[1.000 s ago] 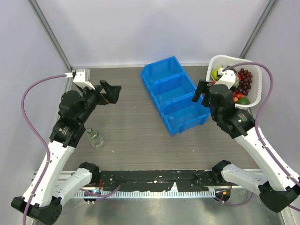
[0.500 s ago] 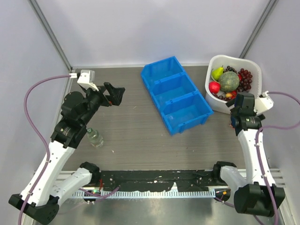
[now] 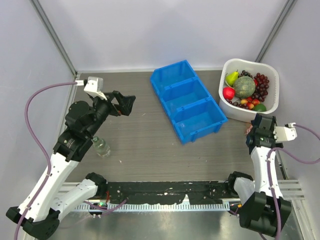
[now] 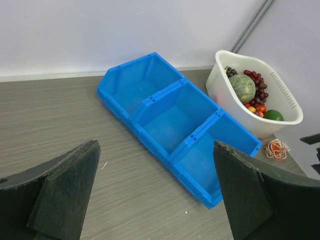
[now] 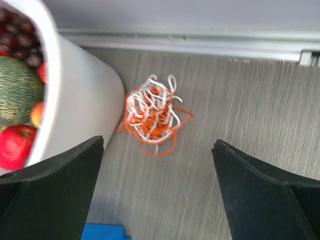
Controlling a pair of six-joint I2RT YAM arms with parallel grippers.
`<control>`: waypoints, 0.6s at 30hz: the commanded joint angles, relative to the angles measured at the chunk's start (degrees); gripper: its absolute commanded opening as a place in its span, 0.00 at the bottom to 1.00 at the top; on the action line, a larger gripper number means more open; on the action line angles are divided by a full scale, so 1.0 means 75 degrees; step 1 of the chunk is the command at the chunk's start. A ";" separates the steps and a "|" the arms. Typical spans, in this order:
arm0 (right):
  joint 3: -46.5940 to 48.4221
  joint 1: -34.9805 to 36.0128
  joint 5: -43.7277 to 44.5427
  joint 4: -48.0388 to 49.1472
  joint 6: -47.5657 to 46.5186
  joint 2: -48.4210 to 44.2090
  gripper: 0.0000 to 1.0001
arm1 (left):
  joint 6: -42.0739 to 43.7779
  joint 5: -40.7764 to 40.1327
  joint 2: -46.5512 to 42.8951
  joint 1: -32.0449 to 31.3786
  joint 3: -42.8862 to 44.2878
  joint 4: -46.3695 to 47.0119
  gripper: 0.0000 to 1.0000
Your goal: Untangle the cables
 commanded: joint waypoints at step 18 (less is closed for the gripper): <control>-0.2050 -0.1714 -0.3306 0.6046 -0.0441 0.2630 0.90 | 0.0090 -0.0039 -0.0018 -0.0054 0.0042 0.0263 1.00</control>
